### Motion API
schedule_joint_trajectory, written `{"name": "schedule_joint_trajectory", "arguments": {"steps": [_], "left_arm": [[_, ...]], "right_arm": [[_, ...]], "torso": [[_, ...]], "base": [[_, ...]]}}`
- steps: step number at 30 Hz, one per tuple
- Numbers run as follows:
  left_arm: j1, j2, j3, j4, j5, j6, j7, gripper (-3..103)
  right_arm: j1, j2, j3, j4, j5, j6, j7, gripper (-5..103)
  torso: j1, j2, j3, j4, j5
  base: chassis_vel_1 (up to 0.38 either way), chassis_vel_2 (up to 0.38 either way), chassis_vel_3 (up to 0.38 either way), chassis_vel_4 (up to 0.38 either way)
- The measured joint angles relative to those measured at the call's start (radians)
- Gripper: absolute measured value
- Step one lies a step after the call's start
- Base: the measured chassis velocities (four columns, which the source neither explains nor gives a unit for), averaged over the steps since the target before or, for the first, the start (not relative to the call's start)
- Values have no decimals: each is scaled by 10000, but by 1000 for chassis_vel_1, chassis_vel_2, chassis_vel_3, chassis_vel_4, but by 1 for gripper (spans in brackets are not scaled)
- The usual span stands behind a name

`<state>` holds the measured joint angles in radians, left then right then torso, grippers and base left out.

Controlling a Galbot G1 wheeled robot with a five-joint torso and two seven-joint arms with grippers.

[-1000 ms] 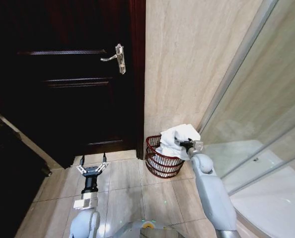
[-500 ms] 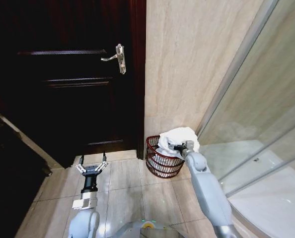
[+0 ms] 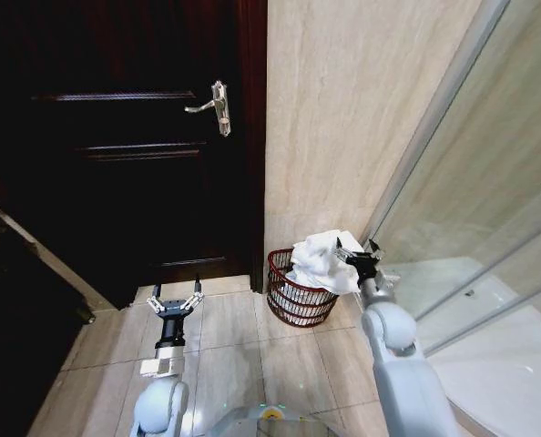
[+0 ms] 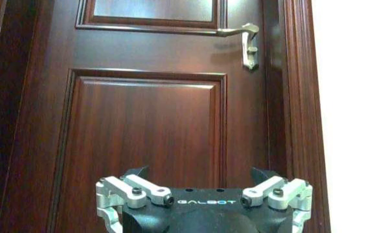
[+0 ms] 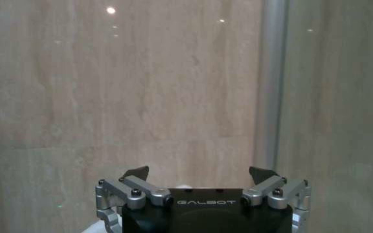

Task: Discard the used towel into the hamper.

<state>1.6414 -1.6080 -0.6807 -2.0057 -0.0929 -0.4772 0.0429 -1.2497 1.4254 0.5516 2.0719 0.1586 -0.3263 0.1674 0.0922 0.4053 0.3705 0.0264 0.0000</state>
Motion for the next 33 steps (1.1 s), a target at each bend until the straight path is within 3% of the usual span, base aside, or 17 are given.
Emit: {"name": "schedule_joint_trajectory", "arguments": {"steps": [10,21,33], "left_arm": [[91,0,-134,46,-283,-105,2,100],[-307,0,82,254,23,195,14,100],[-164,0,-70,131,219,269,12,100]], "right_arm": [[-281,319,1107,-1124,-9,-40,429,100],[-114,302,1608,-2626,-130,-35,-932,100],[1586,-123,635,-3625,-637,-490,-1843,100]], "torso": [[0,0,0,1,2],[0,0,1,0,1],[0,0,2,2,0]], "base": [[0,0,0,0],[0,0,0,0],[0,0,0,0]]}}
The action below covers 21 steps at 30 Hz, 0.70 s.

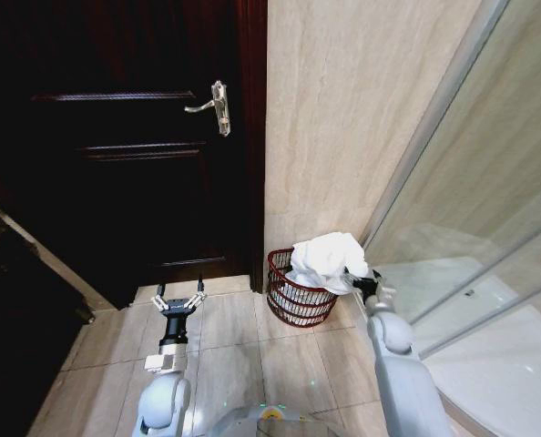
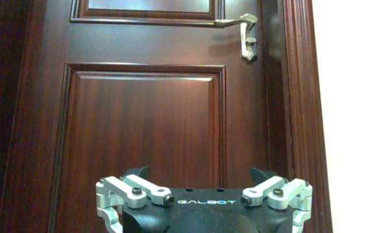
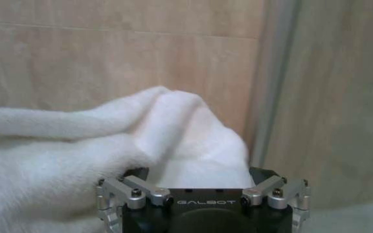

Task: Discard the used towel into the hamper.

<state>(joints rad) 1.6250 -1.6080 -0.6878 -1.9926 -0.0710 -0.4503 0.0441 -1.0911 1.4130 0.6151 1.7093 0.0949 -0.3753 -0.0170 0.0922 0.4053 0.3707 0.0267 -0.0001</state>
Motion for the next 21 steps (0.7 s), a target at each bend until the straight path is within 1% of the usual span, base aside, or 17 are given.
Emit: {"name": "schedule_joint_trajectory", "arguments": {"steps": [5,8,12,15,16,17,19,21], "left_arm": [[59,0,-98,-77,2,-12,-16,100],[90,0,-144,-144,-3,-13,-30,100],[106,0,-213,-185,-41,-19,-59,100],[92,0,-233,-184,-59,-34,-81,100],[92,0,-233,-184,-59,-34,-81,100],[83,0,-233,-172,-66,-40,-85,100],[65,0,-234,-107,-76,-63,-88,100],[61,0,-235,-100,-77,-67,-88,100]], "right_arm": [[514,-20,-453,-431,-102,-223,-365,100],[834,-1,-687,-793,-103,-323,-392,100],[1367,-50,-1083,-1363,15,-669,-393,100],[1762,-252,-1454,-1819,190,-1159,-385,100],[1762,-252,-1454,-1819,190,-1159,-385,100],[1793,-360,-1591,-1856,306,-1336,-376,100],[1845,-660,-1881,-1841,754,-2138,-426,100],[1863,-703,-1918,-1841,820,-2267,-448,100]], "torso": [[0,0,0,-3,0],[0,0,0,-3,1],[0,0,0,-1,1],[0,0,0,-1,0],[0,0,0,-1,0],[0,0,0,-1,1],[0,0,-1,-3,0],[0,0,-1,-3,0]], "base": [[0,0,0,0],[0,0,0,0],[0,0,0,0],[0,0,0,0],[0,0,0,0],[0,0,0,0],[0,0,0,0],[0,0,0,0]]}}
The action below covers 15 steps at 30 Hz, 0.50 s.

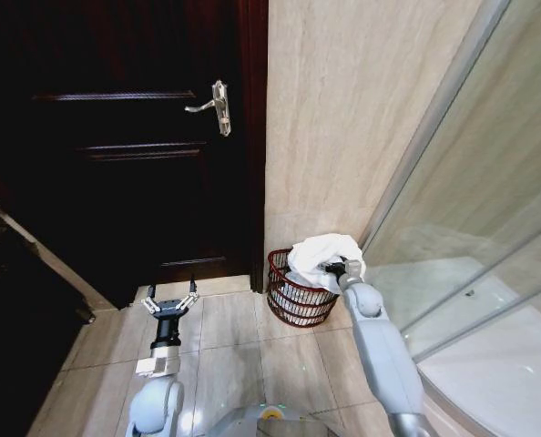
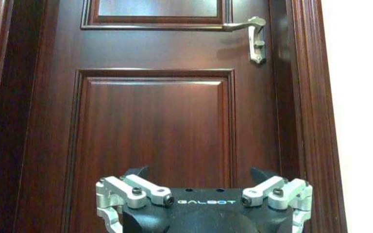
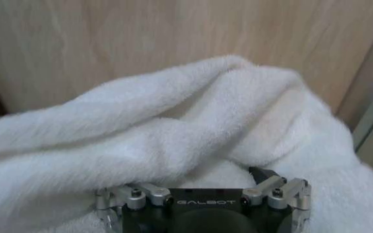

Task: Discard the used towel into the hamper.

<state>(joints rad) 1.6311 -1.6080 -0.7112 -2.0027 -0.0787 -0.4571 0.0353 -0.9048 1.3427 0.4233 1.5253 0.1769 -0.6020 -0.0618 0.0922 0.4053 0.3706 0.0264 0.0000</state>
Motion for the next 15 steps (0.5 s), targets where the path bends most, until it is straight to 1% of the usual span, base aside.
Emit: {"name": "schedule_joint_trajectory", "arguments": {"steps": [1,2,3,4,5,12,14,15], "left_arm": [[-15,1,0,60,-3,-63,-2,100],[-12,0,1,76,-3,-97,-2,100],[-12,0,1,76,-3,-97,-2,100],[1,0,-14,77,-3,-124,-2,100],[30,0,-47,63,-6,-143,-2,100],[175,0,-200,-188,27,-173,-80,100],[247,0,-211,-273,80,-173,-83,100],[310,0,-213,-366,142,-163,-84,100]], "right_arm": [[196,-191,-150,-99,272,-654,-203,100],[378,-263,-233,-272,425,-898,-278,100],[378,-263,-233,-272,425,-898,-278,100],[634,-348,-378,-511,702,-1173,-288,100],[831,-441,-539,-697,978,-1299,-308,100],[1407,-943,-1504,-1241,1731,-1331,-484,100],[1494,-1017,-1644,-1381,1793,-1331,-600,100],[1615,-1066,-1746,-1608,1811,-1331,-857,100]], "torso": [[0,0,-1,-1,0],[0,0,-1,0,-2],[0,0,-1,0,-2],[0,0,0,1,0],[0,0,0,1,0],[0,0,0,0,-1],[0,0,0,0,0],[0,0,0,0,1]], "base": [[0,0,0,0],[0,0,0,0],[0,0,0,0],[0,0,0,0],[0,0,0,0],[0,0,0,0],[0,0,0,0],[0,0,0,0]]}}
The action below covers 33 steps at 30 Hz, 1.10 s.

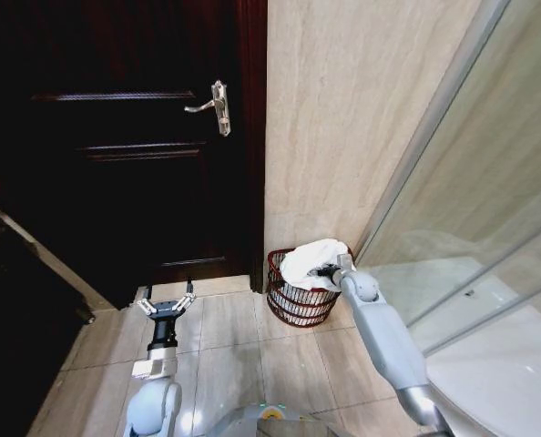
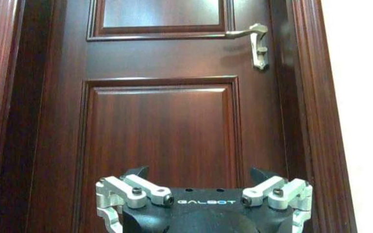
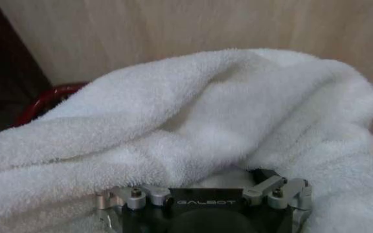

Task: Discard the used towel into the hamper.

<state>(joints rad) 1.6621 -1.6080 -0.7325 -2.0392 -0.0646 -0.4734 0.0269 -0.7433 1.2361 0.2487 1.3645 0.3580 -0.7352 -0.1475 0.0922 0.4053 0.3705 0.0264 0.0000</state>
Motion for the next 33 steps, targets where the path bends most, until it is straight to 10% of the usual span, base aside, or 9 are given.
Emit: {"name": "schedule_joint_trajectory", "arguments": {"steps": [19,33], "left_arm": [[-269,-1,65,-1,117,324,-270,100],[-446,0,70,281,-141,121,-266,100]], "right_arm": [[1470,724,-781,-3337,-919,37,-1427,100],[1148,675,-500,-2609,-540,626,-237,100]], "torso": [[-1,3,-4,4,-9],[2,-3,7,2,3]], "base": [[0,0,0,0],[0,0,0,0]]}}
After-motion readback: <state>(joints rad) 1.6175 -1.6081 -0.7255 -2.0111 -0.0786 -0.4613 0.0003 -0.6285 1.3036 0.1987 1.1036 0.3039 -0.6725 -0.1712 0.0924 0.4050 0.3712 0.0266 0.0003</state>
